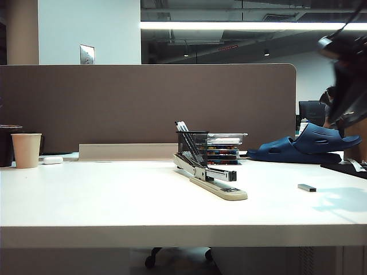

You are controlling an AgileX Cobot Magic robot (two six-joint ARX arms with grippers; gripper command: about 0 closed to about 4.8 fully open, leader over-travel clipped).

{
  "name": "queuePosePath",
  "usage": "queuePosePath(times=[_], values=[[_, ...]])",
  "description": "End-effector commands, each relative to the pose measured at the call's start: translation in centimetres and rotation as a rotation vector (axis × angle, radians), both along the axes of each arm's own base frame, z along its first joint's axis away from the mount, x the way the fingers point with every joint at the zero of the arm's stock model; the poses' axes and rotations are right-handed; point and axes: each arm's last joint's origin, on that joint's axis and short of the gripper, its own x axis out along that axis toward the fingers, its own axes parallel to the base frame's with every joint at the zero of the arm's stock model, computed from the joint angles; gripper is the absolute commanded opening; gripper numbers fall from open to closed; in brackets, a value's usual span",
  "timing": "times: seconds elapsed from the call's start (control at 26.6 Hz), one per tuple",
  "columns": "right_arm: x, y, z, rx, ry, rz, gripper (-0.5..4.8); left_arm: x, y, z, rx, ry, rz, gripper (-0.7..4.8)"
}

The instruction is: Pick up a set of staples and put them into the open stapler.

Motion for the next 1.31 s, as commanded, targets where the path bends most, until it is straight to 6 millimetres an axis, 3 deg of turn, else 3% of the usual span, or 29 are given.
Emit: queuePosePath(times=[0.04,0.19,0.53,0.79,1.31], values=[[1.9,0.6,-0.4,0.0,-0.002,0.024,1.12,0.0,0.0,0.0,0.003,-0.002,0.004,-0.06],[3.9,1.2,-1.4,-0.001,0.018,0.034,1.61,0.0,0.0,0.0,0.003,-0.002,0.003,-0.06],[7.3,1.5,-4.4,-0.048,0.094,0.01,1.63,0.0,0.0,0.0,-0.002,0.003,0.003,-0.06],[8.3,1.5,-6.3,-0.092,0.116,0.007,1.63,0.0,0.0,0.0,-0.002,0.003,0.003,-0.06],[8.8,2.0,-7.4,-0.107,0.122,0.011,1.62,0.0,0.0,-0.1,-0.001,0.018,0.003,-0.06]])
